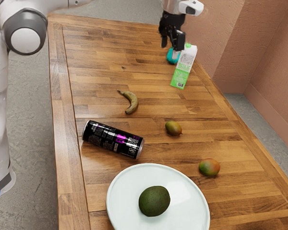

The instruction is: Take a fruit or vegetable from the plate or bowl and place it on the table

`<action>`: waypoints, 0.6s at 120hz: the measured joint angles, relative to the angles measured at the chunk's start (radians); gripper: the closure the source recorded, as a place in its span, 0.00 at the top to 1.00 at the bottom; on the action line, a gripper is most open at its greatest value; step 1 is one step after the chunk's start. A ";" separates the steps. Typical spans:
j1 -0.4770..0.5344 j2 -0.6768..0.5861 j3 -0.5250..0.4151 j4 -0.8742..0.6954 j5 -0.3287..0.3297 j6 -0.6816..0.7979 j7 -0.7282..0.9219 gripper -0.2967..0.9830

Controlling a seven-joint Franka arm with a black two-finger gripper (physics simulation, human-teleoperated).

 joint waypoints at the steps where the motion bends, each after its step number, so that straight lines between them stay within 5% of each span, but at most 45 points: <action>1: 0.008 0.000 0.000 0.001 -0.001 -0.002 0.001 0.77; 33: 0.002 -0.020 -0.003 0.094 -0.003 -0.046 0.018 0.77; 47: 0.020 -0.028 -0.092 0.195 0.013 -0.082 0.023 0.77; 72: -0.102 0.040 -0.143 0.195 0.051 -0.113 0.030 0.77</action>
